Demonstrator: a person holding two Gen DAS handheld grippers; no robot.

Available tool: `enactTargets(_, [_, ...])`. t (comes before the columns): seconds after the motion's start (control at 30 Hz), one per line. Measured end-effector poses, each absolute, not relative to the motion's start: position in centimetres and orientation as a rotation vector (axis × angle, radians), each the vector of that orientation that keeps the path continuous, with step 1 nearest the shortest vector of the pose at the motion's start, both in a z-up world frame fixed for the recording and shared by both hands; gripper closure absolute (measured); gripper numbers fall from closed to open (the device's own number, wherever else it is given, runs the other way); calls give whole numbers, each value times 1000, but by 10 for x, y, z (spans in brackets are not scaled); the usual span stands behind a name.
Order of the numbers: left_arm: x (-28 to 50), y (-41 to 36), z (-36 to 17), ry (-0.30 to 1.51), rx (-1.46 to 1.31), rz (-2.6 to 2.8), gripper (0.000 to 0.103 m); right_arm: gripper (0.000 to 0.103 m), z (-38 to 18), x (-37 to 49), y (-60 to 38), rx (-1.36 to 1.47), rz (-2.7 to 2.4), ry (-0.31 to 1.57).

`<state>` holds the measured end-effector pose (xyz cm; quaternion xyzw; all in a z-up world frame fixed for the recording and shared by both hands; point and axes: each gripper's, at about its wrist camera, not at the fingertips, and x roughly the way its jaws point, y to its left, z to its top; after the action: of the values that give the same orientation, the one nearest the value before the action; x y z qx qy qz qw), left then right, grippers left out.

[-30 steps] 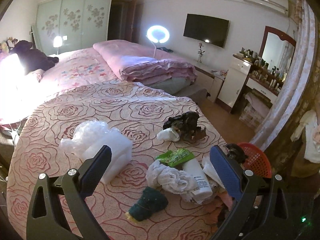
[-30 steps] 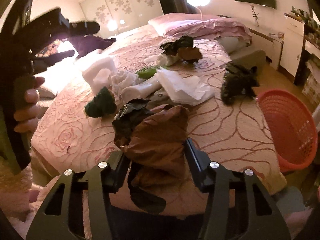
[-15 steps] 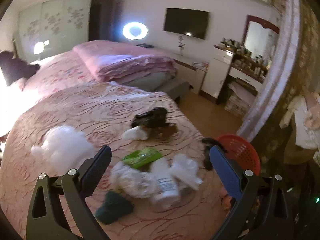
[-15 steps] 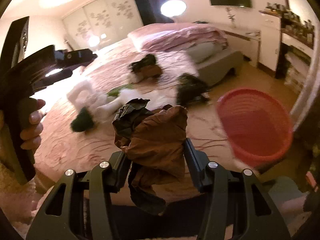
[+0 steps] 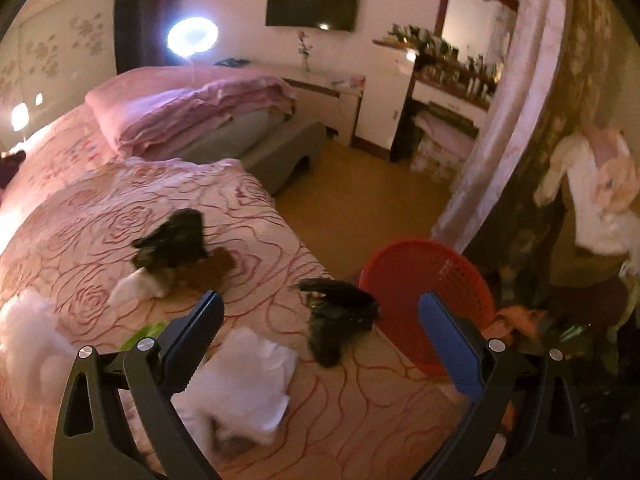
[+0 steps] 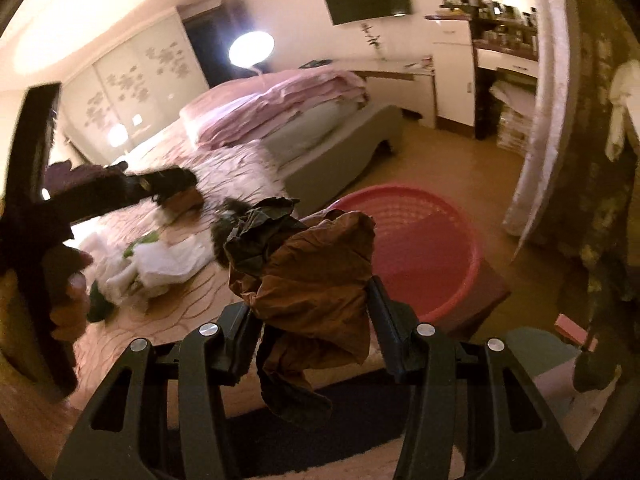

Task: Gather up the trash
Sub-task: 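Carry the brown cloth toward the red basket while the left gripper grasps a black item, then open both grippers over the red basket, dropping the brown cloth and black item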

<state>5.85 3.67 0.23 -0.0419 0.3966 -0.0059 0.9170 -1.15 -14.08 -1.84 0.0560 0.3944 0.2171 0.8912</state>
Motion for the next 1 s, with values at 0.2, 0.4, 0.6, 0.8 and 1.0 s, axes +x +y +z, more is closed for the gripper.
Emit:
enactTargets(0.2, [87, 22, -35, 917, -40, 6, 35, 54, -22, -8, -152, 132, 430, 814])
enactTargets(0.4, [94, 25, -60, 989, -66, -22, 68, 54, -27, -6, -154, 148, 417, 828])
enactTargets(0.6, [86, 35, -50, 938, -104, -27, 71, 54, -27, -1, -156, 153, 416, 830])
enactTargets(0.8, [75, 37, -24, 876, -124, -27, 71, 54, -19, 1, -150, 141, 420, 807])
enactTargets(1.0, [74, 20, -12, 847, -102, -70, 71, 54, -7, 7, -148, 138, 406, 780])
